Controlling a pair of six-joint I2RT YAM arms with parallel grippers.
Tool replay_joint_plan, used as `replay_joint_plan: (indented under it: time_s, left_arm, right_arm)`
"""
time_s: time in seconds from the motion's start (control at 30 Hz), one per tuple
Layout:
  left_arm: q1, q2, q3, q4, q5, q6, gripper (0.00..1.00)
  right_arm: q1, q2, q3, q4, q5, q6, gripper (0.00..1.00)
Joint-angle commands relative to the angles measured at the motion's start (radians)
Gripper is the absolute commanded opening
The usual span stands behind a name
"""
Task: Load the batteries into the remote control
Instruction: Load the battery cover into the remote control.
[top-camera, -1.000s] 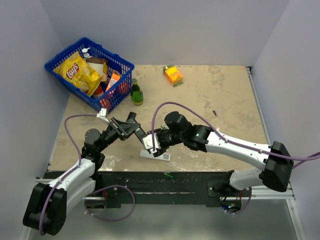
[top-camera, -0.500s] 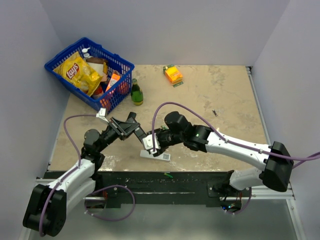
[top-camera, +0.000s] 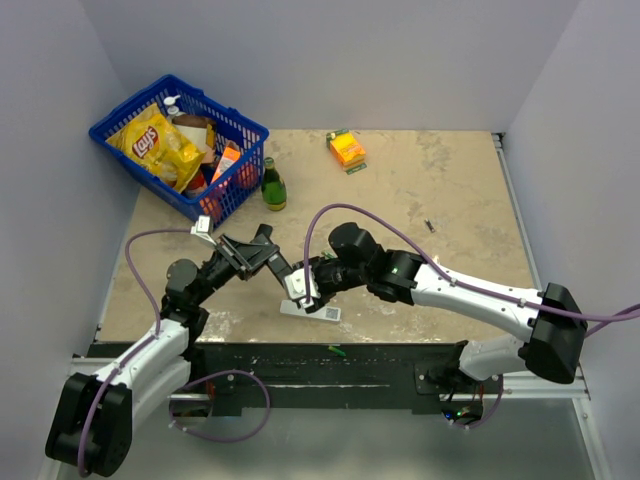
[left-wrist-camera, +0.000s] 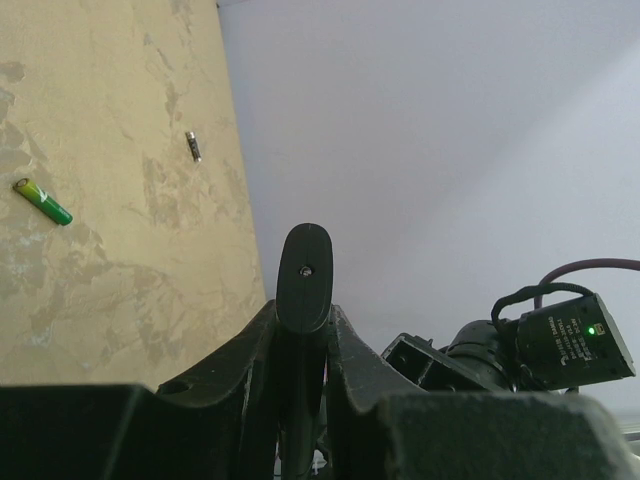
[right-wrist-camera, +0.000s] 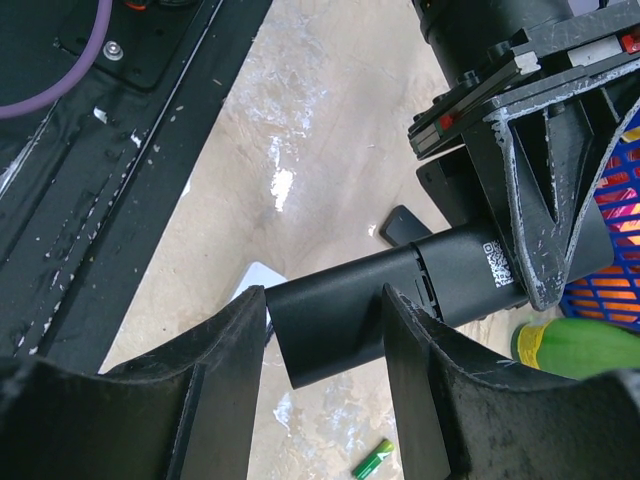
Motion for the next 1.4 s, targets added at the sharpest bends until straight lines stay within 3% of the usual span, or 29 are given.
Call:
replay_joint_plan:
  time_s: [0.0,1.37]
  left_arm:
    - [-0.023,-0.043,0.06,0.139,0.122,-0.098,0.0]
    - [-0.148,-0.028,0.14,0.056,0.235,-0.003,0.0]
  right_arm:
    - [-0.015,0.014,0.001,0.04,0.089,0.017,0.51]
    - [-0.159,0.084,0.058,0.168,0.093,-0.053,0.52]
